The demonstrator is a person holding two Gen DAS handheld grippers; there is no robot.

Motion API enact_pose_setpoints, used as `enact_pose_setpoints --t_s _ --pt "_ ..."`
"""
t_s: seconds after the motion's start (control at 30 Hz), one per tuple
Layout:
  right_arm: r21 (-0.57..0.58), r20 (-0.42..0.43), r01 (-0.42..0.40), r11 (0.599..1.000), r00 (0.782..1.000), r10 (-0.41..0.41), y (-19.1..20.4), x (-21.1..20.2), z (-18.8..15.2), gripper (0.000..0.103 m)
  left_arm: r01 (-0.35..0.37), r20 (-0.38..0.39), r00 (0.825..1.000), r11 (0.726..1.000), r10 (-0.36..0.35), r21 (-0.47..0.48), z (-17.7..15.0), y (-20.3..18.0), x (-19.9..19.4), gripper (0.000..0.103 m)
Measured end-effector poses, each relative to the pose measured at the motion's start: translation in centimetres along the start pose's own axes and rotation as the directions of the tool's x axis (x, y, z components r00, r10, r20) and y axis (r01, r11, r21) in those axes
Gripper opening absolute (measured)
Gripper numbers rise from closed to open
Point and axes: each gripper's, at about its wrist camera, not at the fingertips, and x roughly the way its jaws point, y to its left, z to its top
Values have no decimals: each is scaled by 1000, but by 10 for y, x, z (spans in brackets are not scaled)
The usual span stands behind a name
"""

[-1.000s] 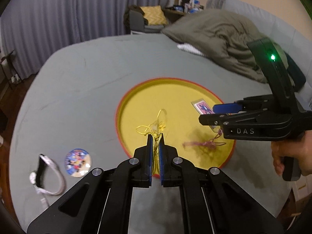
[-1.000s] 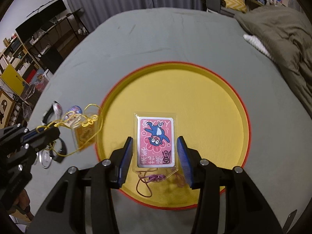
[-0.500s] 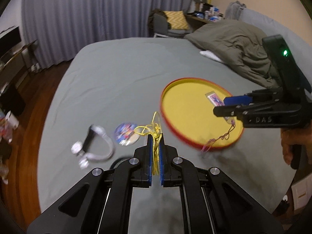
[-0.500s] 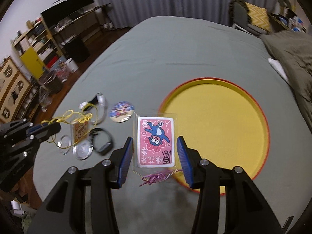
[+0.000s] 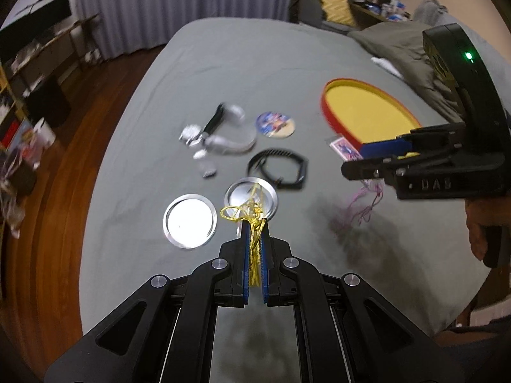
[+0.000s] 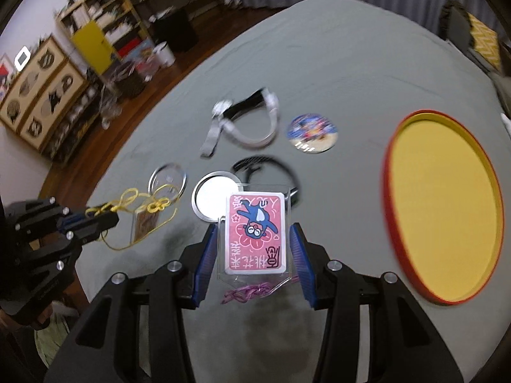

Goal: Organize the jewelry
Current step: 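Lift both card charms out of the tray and carry them onto the bedspread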

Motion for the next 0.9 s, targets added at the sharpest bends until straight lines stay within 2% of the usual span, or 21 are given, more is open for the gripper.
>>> enact_pose_setpoints --t_s 0.2,0.47,0.67,0.87,0.9 --pt "-12 -92 -21 1000 996 19 34 44 -13 43 -27 -37 999 998 25 -50 -21 17 18 5" --pt "-22 -193 -32 999 981 27 51 77 -37 43 -32 -106 994 998 26 -62 -34 23 51 5" --pt "-24 -236 -33 999 971 27 57 90 -48 44 -6 -150 989 999 -1 -42 -41 16 67 5" --pt "-6 -237 -36 999 971 33 53 89 -49 44 25 -192 981 1000 -28 -15 -50 3 77 5" --pt "-5 -237 -35 999 971 33 53 89 -49 48 28 -201 979 1000 -30 -15 -51 1 79 5"
